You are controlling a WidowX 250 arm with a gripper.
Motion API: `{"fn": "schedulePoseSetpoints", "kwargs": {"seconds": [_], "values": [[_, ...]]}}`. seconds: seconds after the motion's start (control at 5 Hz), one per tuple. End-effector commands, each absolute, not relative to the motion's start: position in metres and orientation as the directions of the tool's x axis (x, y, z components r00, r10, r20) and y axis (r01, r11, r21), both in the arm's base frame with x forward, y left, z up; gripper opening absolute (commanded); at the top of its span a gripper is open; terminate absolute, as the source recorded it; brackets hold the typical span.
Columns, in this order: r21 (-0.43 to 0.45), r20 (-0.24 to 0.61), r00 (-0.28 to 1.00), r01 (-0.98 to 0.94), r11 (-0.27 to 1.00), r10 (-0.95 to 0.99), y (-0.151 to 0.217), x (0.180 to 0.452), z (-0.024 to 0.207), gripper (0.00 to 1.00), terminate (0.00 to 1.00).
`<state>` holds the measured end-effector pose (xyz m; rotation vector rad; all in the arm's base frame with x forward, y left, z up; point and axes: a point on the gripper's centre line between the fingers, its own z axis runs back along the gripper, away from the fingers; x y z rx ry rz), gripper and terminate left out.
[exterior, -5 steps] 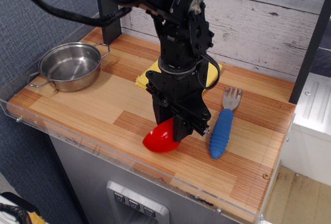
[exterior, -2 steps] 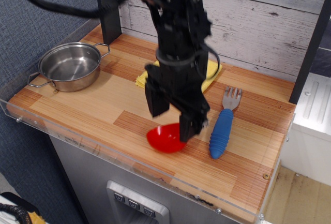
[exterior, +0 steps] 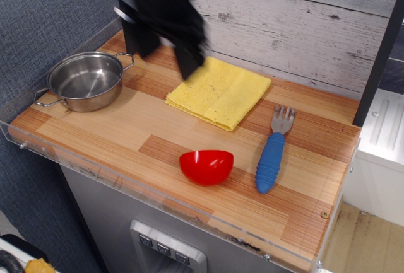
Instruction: Place the red utensil to the left of the blue fork.
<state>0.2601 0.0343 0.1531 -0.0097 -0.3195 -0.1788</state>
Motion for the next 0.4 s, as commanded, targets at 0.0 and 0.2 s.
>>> {"fn": "schedulePoseSetpoints", "kwargs": {"seconds": [0.0, 0.2], "values": [[0.015, 0.232, 0.970, 0.071, 0.997, -0.073, 0.077, 0.274, 0.146, 1.00, 0.00], [0.015, 0.140, 0.984, 0.109, 0.994, -0.110, 0.074, 0.284, 0.126, 1.00, 0.00]]}}
